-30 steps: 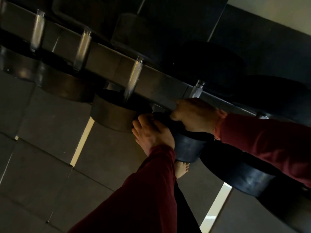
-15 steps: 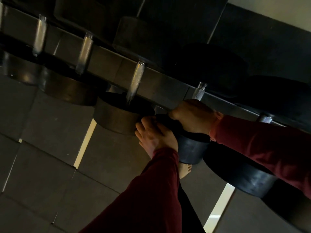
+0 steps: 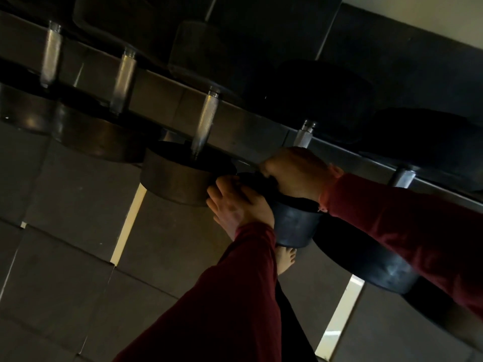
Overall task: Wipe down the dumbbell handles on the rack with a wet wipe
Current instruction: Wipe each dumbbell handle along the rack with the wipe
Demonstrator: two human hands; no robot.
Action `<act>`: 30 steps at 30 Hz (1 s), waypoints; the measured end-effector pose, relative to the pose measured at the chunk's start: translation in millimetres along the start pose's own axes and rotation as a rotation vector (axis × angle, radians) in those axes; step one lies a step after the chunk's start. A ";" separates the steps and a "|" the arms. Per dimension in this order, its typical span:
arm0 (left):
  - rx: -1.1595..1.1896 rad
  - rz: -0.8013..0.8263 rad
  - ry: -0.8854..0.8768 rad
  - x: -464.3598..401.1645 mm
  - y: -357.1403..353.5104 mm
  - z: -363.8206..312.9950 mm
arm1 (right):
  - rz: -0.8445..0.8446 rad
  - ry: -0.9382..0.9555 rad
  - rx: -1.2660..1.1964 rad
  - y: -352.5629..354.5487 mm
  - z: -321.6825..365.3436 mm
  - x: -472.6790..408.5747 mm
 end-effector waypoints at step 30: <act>0.010 -0.010 0.015 0.9 -1.3 0.1 | -0.209 -0.813 -0.677 -50.5 -42.1 37.4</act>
Point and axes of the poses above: each hand's wrist, its own x-axis away from the middle knuckle, its own y-axis out of the back of the hand, z = x × y, the point moved 2 cm from there along -x, towards the middle knuckle, and after that the axes turned 3 degrees about -x, right-handed, at the moved point
